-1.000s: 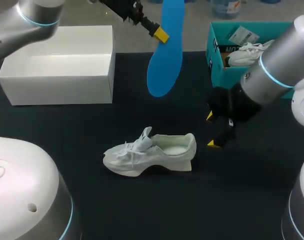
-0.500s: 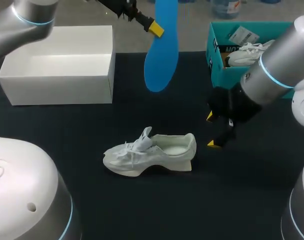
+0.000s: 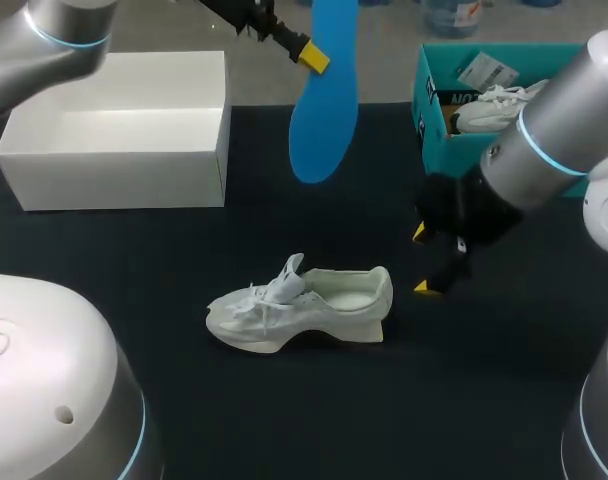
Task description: Take the shoe out of the shoebox, open the shoe tongue, remove and reinsert the insole, then place the shoe into the shoebox
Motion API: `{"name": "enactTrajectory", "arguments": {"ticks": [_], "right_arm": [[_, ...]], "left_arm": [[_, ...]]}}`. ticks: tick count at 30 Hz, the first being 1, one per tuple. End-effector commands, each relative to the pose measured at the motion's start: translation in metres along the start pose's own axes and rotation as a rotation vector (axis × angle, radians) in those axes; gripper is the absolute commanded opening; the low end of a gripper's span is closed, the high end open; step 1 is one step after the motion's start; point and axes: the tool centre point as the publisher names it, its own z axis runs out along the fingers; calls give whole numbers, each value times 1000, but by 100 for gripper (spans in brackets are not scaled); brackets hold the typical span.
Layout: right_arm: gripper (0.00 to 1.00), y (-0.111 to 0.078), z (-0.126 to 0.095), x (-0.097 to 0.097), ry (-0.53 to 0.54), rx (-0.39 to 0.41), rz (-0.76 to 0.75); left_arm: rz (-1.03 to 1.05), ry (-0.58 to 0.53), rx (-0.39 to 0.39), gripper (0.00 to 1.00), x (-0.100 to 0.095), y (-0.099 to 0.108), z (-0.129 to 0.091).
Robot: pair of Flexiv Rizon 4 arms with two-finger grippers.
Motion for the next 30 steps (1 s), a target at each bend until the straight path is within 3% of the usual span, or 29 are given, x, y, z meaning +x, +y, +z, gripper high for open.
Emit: {"name": "enactTrajectory", "arguments": {"ticks": [1,14,30], "right_arm": [[100,6,2,-5,-2,9,-5],[100,37,16,-21,-61,71,49],[100,63,51,-31,12,65,0]], "left_arm": [[1,0,-1,0,0,0,0],[1,0,-1,0,0,0,0],[1,0,-1,0,0,0,0]]}}
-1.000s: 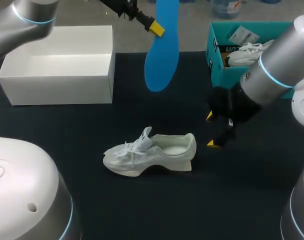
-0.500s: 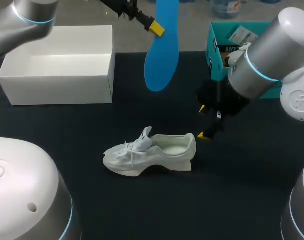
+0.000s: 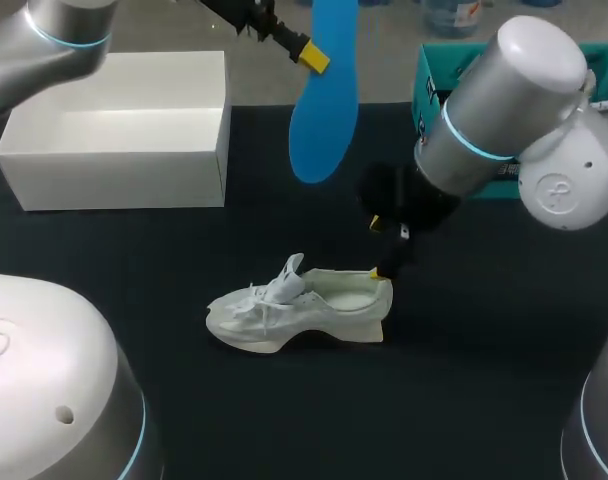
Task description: Take the shoe out of the shoebox, open the shoe tongue, remove and reinsert the insole, then place the shoe into the shoebox
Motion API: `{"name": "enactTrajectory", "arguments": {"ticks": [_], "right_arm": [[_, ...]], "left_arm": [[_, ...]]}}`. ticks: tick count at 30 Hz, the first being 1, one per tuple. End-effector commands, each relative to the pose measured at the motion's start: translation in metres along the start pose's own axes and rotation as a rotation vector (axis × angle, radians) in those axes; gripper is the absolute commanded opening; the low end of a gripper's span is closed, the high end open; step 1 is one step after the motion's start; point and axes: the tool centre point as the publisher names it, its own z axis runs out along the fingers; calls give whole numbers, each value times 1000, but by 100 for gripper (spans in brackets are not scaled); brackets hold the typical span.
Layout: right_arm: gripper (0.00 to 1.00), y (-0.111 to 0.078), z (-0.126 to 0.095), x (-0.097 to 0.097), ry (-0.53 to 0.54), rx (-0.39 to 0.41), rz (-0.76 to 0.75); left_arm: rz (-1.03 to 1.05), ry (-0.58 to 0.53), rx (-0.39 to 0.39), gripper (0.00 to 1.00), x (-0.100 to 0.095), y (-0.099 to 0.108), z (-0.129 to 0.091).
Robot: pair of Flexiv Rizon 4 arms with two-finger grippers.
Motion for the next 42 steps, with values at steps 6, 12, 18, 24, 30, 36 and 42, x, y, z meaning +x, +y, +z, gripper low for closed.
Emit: {"name": "enactTrajectory", "arguments": {"ticks": [6,12,18,24,30,36,42], "right_arm": [[100,12,31,-2,31,15,17],[100,9,48,5,49,25,37],[100,5,60,6,69,21,33],[100,2,75,6,96,11,20],[100,1,82,4,111,2,12],[0,-5,88,2,121,-10,8],[0,-8,90,4,128,-21,8]], "left_arm": [[1,1,-1,0,0,0,0],[1,1,-1,0,0,0,0],[1,1,-1,0,0,0,0],[1,1,-1,0,0,0,0],[1,1,-1,0,0,0,0],[1,1,-1,0,0,0,0],[1,1,-1,0,0,0,0]]}}
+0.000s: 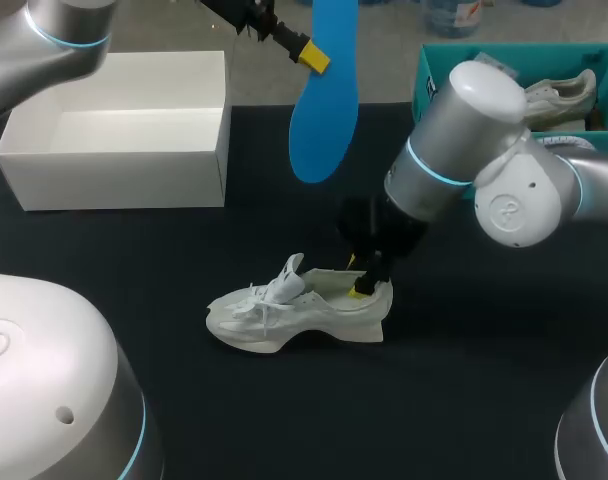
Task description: Take the shoe out of the shoebox, open the shoe tongue, remove and reinsert the insole, then place the shoe into the shoebox
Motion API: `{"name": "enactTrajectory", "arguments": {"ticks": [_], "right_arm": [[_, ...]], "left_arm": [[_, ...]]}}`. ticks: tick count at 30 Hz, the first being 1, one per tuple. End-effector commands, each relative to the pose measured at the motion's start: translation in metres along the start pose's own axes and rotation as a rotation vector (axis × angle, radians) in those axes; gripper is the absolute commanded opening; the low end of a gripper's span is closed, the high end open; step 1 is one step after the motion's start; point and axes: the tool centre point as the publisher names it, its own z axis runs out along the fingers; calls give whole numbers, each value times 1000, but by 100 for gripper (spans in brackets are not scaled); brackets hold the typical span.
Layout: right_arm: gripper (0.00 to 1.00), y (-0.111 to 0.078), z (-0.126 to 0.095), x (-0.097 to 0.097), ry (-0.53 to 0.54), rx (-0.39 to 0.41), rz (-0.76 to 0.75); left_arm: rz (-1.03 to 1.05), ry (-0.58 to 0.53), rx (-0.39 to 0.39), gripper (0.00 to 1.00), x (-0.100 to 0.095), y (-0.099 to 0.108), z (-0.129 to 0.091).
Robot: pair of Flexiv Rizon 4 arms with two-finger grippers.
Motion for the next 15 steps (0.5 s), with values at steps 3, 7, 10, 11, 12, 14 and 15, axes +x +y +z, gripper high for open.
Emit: {"name": "enactTrajectory", "arguments": {"ticks": [3,7,10,11,12,14,15], "right_arm": [[0,-3,-1,3,-8,-12,1],[0,-5,-9,5,-26,-14,1],[0,-8,-21,7,-45,-19,7],[0,-9,-26,8,-50,-20,9],[0,-10,-30,8,-53,-24,10],[0,-10,-40,8,-67,-20,16],[0,-10,-45,9,-72,-14,17]], "left_arm": [[1,1,-1,0,0,0,0],[1,1,-1,0,0,0,0],[1,1,-1,0,0,0,0],[1,1,-1,0,0,0,0],[1,1,-1,0,0,0,0],[1,1,-1,0,0,0,0],[1,1,-1,0,0,0,0]]}}
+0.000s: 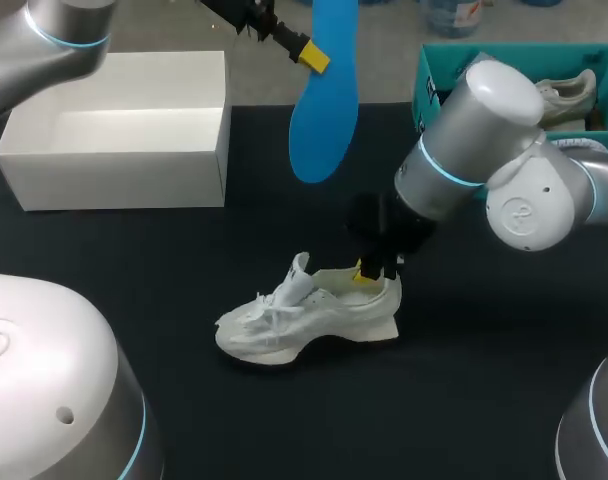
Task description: Take the shoe out of the shoebox, open the shoe tongue, remove and reinsert the insole, then place the shoe into the shoebox
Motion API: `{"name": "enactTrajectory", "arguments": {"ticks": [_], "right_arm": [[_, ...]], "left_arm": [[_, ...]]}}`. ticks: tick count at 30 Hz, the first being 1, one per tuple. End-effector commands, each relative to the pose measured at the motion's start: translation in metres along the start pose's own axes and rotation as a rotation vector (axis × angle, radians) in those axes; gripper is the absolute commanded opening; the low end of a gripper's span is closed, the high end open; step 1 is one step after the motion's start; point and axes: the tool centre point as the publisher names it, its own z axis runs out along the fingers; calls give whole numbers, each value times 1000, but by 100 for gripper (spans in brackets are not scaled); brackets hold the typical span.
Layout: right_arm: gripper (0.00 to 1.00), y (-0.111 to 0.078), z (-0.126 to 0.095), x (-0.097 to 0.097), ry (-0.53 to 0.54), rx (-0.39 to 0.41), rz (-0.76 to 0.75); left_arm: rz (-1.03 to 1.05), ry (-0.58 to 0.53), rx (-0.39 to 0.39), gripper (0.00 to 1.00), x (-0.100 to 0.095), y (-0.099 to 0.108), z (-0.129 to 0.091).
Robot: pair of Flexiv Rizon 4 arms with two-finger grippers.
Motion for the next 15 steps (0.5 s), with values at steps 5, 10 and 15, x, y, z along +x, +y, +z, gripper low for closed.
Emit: {"name": "enactTrajectory", "arguments": {"ticks": [5,10,15], "right_arm": [[0,-6,-58,9,-77,30,4],[0,-6,-76,4,-46,43,-27],[0,-5,-76,2,-28,40,-33]], "left_arm": [[1,1,-1,0,0,0,0],[1,1,-1,0,0,0,0],[1,1,-1,0,0,0,0]]}}
